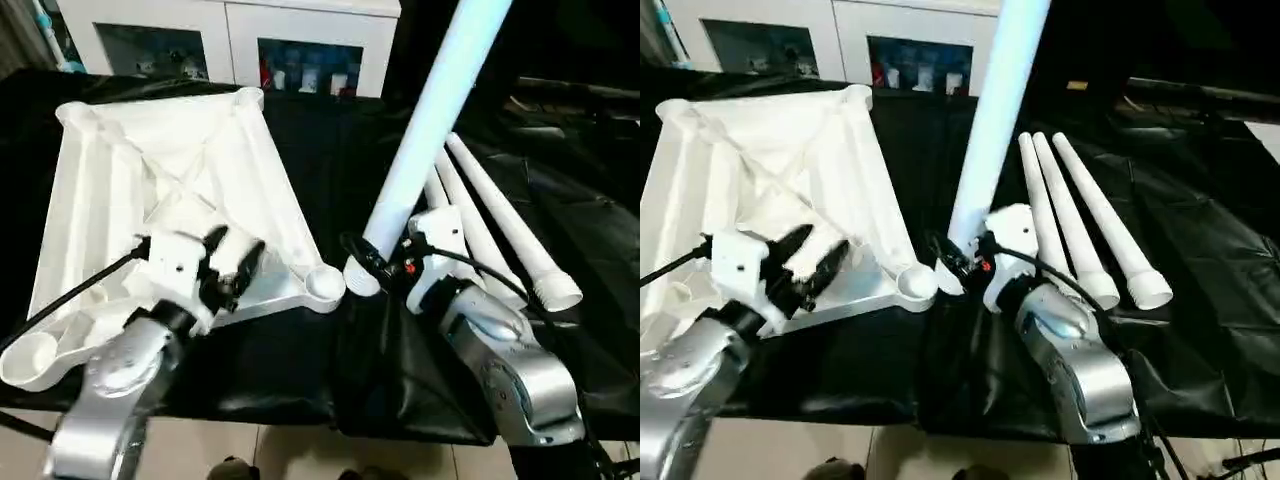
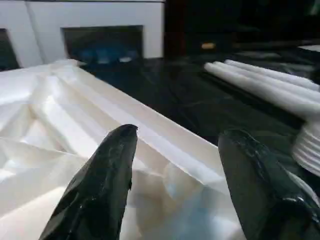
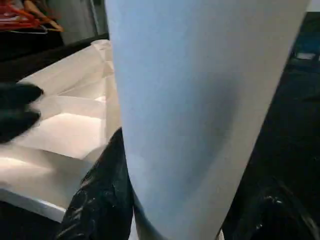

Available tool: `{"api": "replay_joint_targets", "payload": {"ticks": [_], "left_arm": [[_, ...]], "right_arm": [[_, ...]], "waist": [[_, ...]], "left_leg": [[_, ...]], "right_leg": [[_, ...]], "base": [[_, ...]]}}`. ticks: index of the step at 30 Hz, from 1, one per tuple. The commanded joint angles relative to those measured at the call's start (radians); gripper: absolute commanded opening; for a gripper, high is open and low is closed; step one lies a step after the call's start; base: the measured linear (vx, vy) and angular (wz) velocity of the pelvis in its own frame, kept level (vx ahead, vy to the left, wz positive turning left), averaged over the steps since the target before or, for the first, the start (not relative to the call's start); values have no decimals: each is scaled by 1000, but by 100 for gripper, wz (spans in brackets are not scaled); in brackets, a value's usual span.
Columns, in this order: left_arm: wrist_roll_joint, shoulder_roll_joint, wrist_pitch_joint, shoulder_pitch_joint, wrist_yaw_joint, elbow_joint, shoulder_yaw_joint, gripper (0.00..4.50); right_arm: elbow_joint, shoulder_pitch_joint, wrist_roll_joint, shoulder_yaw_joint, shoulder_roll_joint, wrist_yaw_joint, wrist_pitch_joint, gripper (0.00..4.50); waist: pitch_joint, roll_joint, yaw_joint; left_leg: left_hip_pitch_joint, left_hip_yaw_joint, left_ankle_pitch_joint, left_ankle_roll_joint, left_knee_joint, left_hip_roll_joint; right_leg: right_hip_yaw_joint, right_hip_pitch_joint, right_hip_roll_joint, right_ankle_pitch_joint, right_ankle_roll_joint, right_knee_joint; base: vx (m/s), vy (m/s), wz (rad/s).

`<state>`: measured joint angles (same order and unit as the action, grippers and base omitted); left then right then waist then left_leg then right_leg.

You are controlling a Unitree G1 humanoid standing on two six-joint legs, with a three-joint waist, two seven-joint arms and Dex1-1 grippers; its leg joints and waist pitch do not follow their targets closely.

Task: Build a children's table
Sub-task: Pick table leg

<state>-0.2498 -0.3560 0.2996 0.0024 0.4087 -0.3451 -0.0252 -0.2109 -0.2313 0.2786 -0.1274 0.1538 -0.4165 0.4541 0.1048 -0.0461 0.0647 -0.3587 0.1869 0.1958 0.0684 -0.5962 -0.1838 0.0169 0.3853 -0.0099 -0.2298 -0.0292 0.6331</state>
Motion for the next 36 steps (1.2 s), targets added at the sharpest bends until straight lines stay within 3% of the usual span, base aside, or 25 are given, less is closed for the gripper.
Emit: {"api": "replay_joint_targets", "payload": {"ticks": [1,3,5,6,7,8,9,11,12,15,19,21,27,31,36], "left_arm": [[-15,-52,15,-28,121,35,-47,329],[-8,-94,20,-70,191,95,-69,354],[6,-121,25,-109,234,152,-85,370],[45,-157,11,-178,294,247,-113,370],[45,-157,11,-178,294,247,-113,370],[33,-171,37,-224,360,299,-130,370],[47,-184,41,-251,389,334,-149,370],[53,-203,51,-286,438,377,-173,370],[68,-216,50,-312,471,411,-192,370],[85,-242,42,-356,532,463,-229,370],[67,-259,47,-395,597,503,-240,370],[73,-262,40,-411,616,519,-244,333],[104,-257,59,-432,594,525,-254,300],[88,-264,130,-437,602,471,-256,270],[125,-289,172,-435,609,417,-278,244]], "right_arm": [[9,-19,28,7,16,-29,2,186],[17,-34,40,6,31,-58,15,186],[24,-46,47,5,44,-80,27,186],[32,-64,64,6,66,-120,48,186],[32,-64,64,6,66,-120,48,186],[39,-76,68,7,84,-144,58,186],[43,-82,64,4,98,-159,55,186],[49,-90,58,0,115,-183,48,186],[49,-92,54,-5,131,-203,41,186],[49,-92,50,-10,158,-232,32,186],[46,-92,56,-13,186,-257,42,186],[45,-90,55,-14,199,-270,46,186],[52,-93,49,-17,207,-282,40,186],[55,-99,49,-19,207,-284,39,186],[65,-108,46,-20,204,-285,31,186]], "waist": [[-51,9,3],[-46,11,2],[-43,12,2],[-43,13,2],[-45,12,3],[-44,10,1],[-46,16,4],[-47,12,3],[-49,18,3],[-55,16,4],[-56,20,5],[-58,20,6],[-53,20,6],[-53,18,6],[-54,17,7]], "left_leg": [[11,-28,53,-53,65,-42],[16,-28,115,-25,70,-45],[20,-28,145,-5,72,-45],[21,-29,148,-2,74,-42],[25,-29,147,-4,73,-41],[20,-30,136,-4,74,-41],[22,-30,129,-1,73,-42],[20,-30,119,-5,73,-43],[17,-30,100,-8,72,-43],[14,-29,54,-32,68,-42],[10,-28,29,-53,64,-43],[6,-28,24,-56,63,-42],[8,-28,68,-47,66,-48],[7,-28,56,-46,66,-48],[5,-28,44,-54,66,-47]], "right_leg": [[-54,-36,-102,88,-131,-60],[-53,-32,-105,-46,-130,-70],[-55,-28,-107,-118,-124,-76],[-55,-28,-107,-141,-119,-78],[-56,-26,-108,-152,-113,-78],[-56,-29,-110,-144,-117,-77],[-55,-28,-114,-136,-126,-76],[-55,-29,-117,-112,-141,-73],[-54,-31,-118,-76,-155,-69],[-54,-37,-117,35,-183,-59],[-52,-42,-119,111,-220,-53],[-52,-44,-118,133,-228,-49],[-52,-41,-121,65,-233,-56],[-52,-42,-121,66,-235,-56],[-52,-43,-122,76,-234,-54]], "base": [[0,0,0],[0,0,0],[0,0,0],[0,0,0],[0,0,0],[0,0,0],[0,0,0],[0,0,0],[0,0,0],[0,0,0],[0,0,0],[0,0,0],[0,0,0],[0,0,0],[0,0,0]]}}
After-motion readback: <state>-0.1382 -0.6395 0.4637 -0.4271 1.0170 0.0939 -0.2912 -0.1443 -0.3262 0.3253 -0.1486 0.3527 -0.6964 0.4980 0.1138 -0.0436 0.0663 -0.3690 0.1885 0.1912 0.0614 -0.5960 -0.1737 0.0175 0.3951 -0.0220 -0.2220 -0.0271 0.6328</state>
